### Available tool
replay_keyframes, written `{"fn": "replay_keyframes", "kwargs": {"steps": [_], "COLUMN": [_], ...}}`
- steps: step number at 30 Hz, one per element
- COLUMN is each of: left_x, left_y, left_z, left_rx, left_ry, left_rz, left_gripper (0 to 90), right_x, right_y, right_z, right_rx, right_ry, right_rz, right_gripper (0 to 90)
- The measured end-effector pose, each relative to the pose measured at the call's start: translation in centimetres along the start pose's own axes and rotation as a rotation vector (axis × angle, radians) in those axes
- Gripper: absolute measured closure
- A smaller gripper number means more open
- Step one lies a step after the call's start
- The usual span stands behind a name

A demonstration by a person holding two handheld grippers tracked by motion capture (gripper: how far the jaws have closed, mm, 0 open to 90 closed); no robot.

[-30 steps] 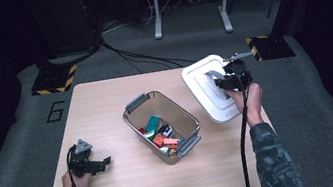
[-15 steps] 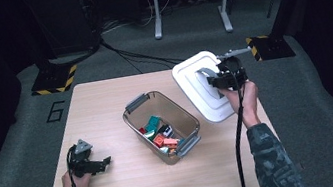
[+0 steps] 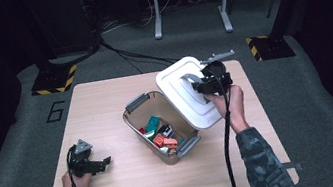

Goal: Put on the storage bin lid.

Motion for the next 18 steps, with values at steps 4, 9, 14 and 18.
{"fn": "replay_keyframes", "kwargs": {"steps": [4, 9, 14, 18], "left_x": [0.0, 0.0, 0.0, 0.0], "left_y": [0.0, 0.0, 0.0, -0.1], "left_z": [0.0, 0.0, 0.0, 0.1], "left_rx": [0.0, 0.0, 0.002, 0.002], "left_ry": [0.0, 0.0, 0.003, -0.008], "left_rz": [-0.002, 0.0, 0.003, -0.01], "left_gripper": [2.0, 2.0, 2.0, 2.0], "right_x": [0.0, 0.1, 0.3, 0.4], "right_y": [-1.3, -2.6, -3.9, -4.7], "right_z": [-0.4, -1.1, -1.7, -2.2], "right_rx": [-0.025, -0.046, -0.065, -0.077], "right_ry": [-0.01, -0.015, -0.031, -0.046], "right_rz": [0.014, 0.034, 0.047, 0.051], "right_gripper": [66.9, 66.9, 66.9, 66.9]}}
Point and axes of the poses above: each handheld gripper's, and its own axes: z roughly backward along the jaws, x roughly out of its underside, y roughly to its right, the point moved 5 cm from there along -z, roughly forward along the jaws, and after that the axes turned 2 degrees about -y, right-handed, at the moved point
